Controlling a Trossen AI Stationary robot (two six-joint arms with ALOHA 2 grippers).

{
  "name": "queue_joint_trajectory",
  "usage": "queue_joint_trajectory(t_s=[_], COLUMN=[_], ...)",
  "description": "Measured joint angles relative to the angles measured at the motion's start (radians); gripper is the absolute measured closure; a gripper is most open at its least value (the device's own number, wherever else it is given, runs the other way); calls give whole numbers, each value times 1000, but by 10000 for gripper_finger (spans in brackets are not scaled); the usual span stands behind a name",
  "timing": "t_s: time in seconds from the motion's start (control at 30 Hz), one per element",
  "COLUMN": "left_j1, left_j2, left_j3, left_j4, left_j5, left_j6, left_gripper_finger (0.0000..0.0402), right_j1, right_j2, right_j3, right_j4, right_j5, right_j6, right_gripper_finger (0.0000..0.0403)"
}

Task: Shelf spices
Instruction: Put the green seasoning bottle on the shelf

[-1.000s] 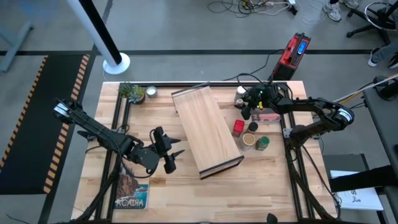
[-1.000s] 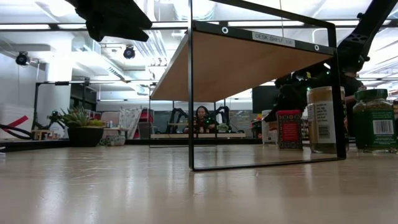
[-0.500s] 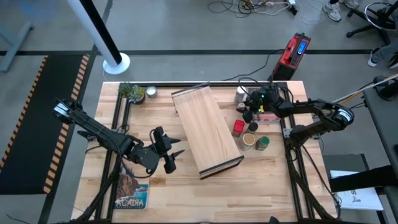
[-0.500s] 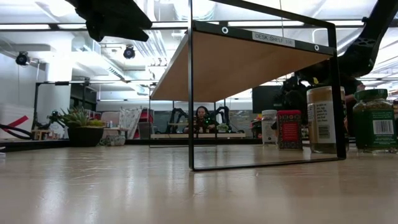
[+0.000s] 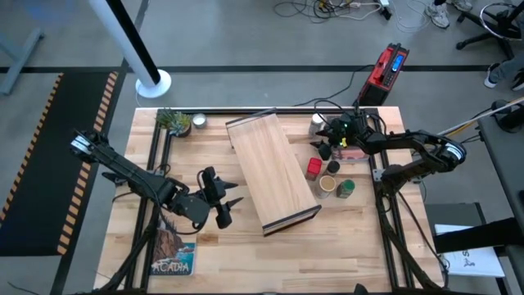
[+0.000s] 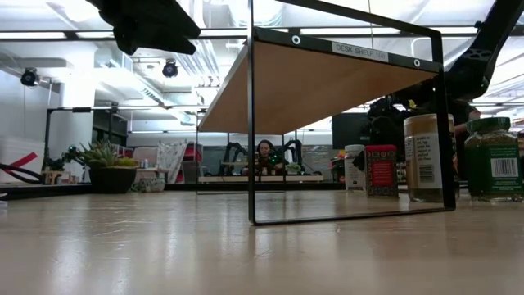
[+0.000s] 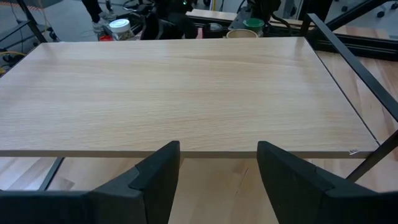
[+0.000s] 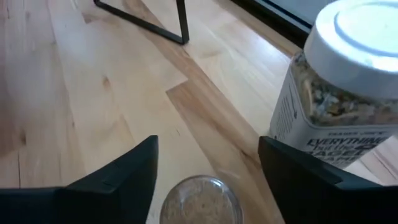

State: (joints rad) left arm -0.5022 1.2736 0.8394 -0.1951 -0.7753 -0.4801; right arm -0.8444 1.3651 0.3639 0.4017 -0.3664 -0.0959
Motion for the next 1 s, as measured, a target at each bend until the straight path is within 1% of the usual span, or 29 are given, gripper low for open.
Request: queue_joint_trajectory(t_s=[0.2,0.3,0.37,0.5,0.6,0.7,0.83,0.93,1.0], left_j1=[0,-1,-1,-1,-1,-1,-1,2,6], left_j2=[0,0,0,0,0,0,0,0,0], left_j3=[0,0,0,0,0,0,0,0,0], left_j4=[-3,-3,-3,0,16,52,118,155,164], left_j5=[1,10,19,35,62,85,83,79,55], left_j6=[0,0,0,1,39,107,174,191,190], left_gripper_finger=[198,198,198,198,198,198,198,198,198], right_j1=[0,1,2,2,18,38,74,113,146], right_j2=[-22,-67,-109,-226,-324,-431,-570,-661,-712], right_j3=[23,40,55,97,120,130,136,136,136], right_j4=[-4,-10,-45,-165,-231,-253,-264,-275,-297], right_j5=[-24,-46,-55,-83,-157,-246,-347,-387,-400], right_j6=[19,34,36,36,47,78,134,187,216], right_gripper_finger=[117,109,108,116,126,135,147,155,159])
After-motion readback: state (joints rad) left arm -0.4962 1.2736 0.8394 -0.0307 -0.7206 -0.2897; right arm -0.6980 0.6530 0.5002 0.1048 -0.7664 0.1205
